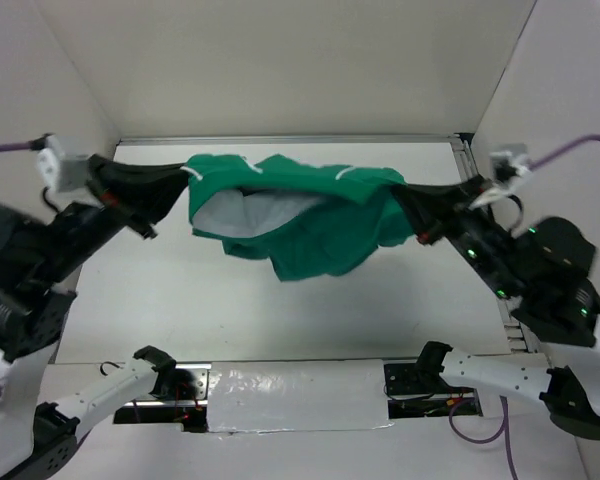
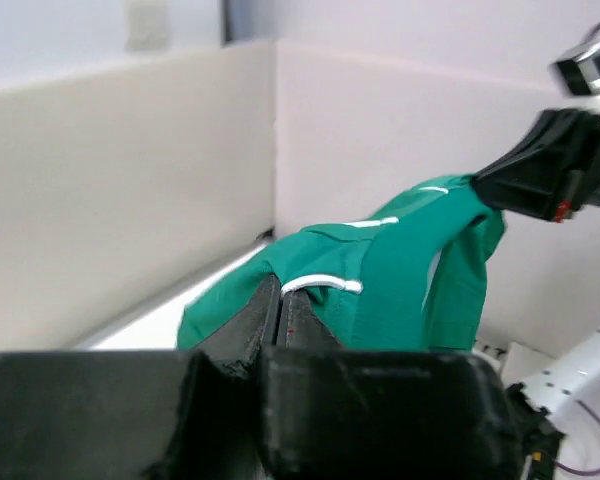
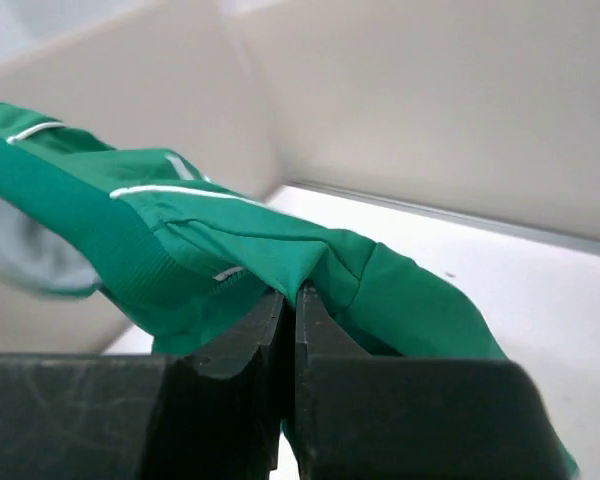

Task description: Zip up the jacket

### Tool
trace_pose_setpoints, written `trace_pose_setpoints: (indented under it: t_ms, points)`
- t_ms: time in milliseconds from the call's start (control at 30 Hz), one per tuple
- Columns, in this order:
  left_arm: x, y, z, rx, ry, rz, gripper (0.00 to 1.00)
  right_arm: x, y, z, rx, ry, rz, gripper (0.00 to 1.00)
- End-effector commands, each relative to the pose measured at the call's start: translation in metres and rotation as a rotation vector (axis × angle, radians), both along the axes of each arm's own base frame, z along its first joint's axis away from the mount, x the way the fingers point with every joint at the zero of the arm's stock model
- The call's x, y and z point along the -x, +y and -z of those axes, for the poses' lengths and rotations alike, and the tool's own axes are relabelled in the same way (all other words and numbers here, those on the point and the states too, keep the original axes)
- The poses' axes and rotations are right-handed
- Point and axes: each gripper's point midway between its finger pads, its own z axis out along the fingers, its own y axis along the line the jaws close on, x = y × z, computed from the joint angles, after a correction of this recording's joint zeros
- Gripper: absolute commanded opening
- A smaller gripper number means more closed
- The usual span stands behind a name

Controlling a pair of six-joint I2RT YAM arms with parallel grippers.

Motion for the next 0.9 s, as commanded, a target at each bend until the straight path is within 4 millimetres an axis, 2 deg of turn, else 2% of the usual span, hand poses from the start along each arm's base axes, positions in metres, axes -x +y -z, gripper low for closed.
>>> trace_pose_setpoints:
  t_ms: [0,33,67,100,133,167,200,233,267,300,333,367,400,433,467,500,533,567,600,667,700,767,800,867]
  points:
    - [0.032,0.008,-0.029,0.031,-0.094,0.042,0.00,0.024,-0.001,0.014,0.022,-0.007,-0.104,0.08]
    - [0.031,0.005,-0.025,0.035,-0.061,0.056,0.00,0.023,-0.003,0.019,0.019,0.014,-0.087,0.09]
    - [0.018,-0.002,-0.015,0.025,-0.015,0.061,0.00,0.017,-0.005,0.025,0.018,0.041,-0.048,0.09]
    - [0.008,-0.007,-0.006,0.029,0.036,0.063,0.00,0.002,-0.017,0.037,-0.008,0.100,0.075,0.09]
    - [-0.003,-0.012,0.005,0.022,0.082,0.058,0.00,-0.009,-0.017,0.053,0.017,0.146,0.138,0.09]
    - [-0.030,-0.023,0.033,-0.005,0.175,0.045,0.00,-0.017,-0.019,0.066,-0.004,0.194,0.200,0.09]
    - [-0.050,-0.025,0.051,0.001,0.245,0.000,0.00,-0.027,-0.023,0.088,0.026,0.237,0.280,0.09]
    - [-0.070,-0.031,0.079,-0.021,0.318,-0.024,0.00,-0.035,-0.017,0.110,0.073,0.282,0.304,0.09]
    - [-0.100,-0.041,0.110,-0.049,0.409,-0.050,0.00,-0.042,-0.017,0.126,0.068,0.324,0.336,0.09]
    - [-0.115,-0.046,0.130,-0.061,0.469,-0.068,0.00,-0.049,-0.012,0.156,0.113,0.375,0.348,0.11]
    - [-0.127,-0.053,0.154,-0.088,0.529,-0.060,0.00,-0.055,0.002,0.173,0.121,0.416,0.300,0.27]
    - [-0.149,-0.065,0.191,-0.131,0.621,-0.058,0.00,-0.065,0.000,0.190,0.116,0.457,0.310,0.33]
    - [-0.169,-0.074,0.232,-0.168,0.711,-0.062,0.00,-0.073,0.013,0.228,0.150,0.528,0.240,0.40]
    - [-0.169,-0.073,0.236,-0.169,0.724,-0.060,0.00,-0.070,0.028,0.245,0.163,0.561,0.170,0.49]
    - [-0.186,-0.078,0.270,-0.199,0.788,-0.063,0.00,-0.075,0.022,0.275,0.200,0.616,0.169,0.58]
    - [-0.194,-0.078,0.288,-0.211,0.830,-0.072,0.00,-0.077,0.025,0.287,0.210,0.642,0.147,0.81]
    - [-0.204,-0.072,0.305,-0.221,0.864,-0.094,0.00,-0.081,0.028,0.301,0.216,0.676,0.134,0.88]
    - [-0.214,-0.074,0.334,-0.250,0.916,-0.100,0.00,-0.083,0.026,0.309,0.231,0.689,0.135,0.93]
    - [-0.219,-0.073,0.346,-0.264,0.926,-0.097,0.00,-0.090,0.021,0.314,0.230,0.699,0.147,0.99]
    - [-0.225,-0.076,0.374,-0.283,0.972,-0.068,0.00,-0.101,0.020,0.322,0.248,0.706,0.139,1.00]
    - [-0.227,-0.078,0.378,-0.290,0.964,-0.051,0.00,-0.110,0.012,0.334,0.265,0.745,0.165,1.00]
    - [-0.228,-0.080,0.391,-0.299,0.976,-0.036,0.00,-0.123,0.004,0.340,0.275,0.769,0.201,1.00]
    - [-0.232,-0.079,0.392,-0.301,0.955,-0.034,0.00,-0.133,-0.006,0.354,0.285,0.810,0.237,1.00]
    - [-0.234,-0.076,0.396,-0.307,0.948,-0.040,0.00,-0.148,-0.015,0.357,0.272,0.823,0.273,1.00]
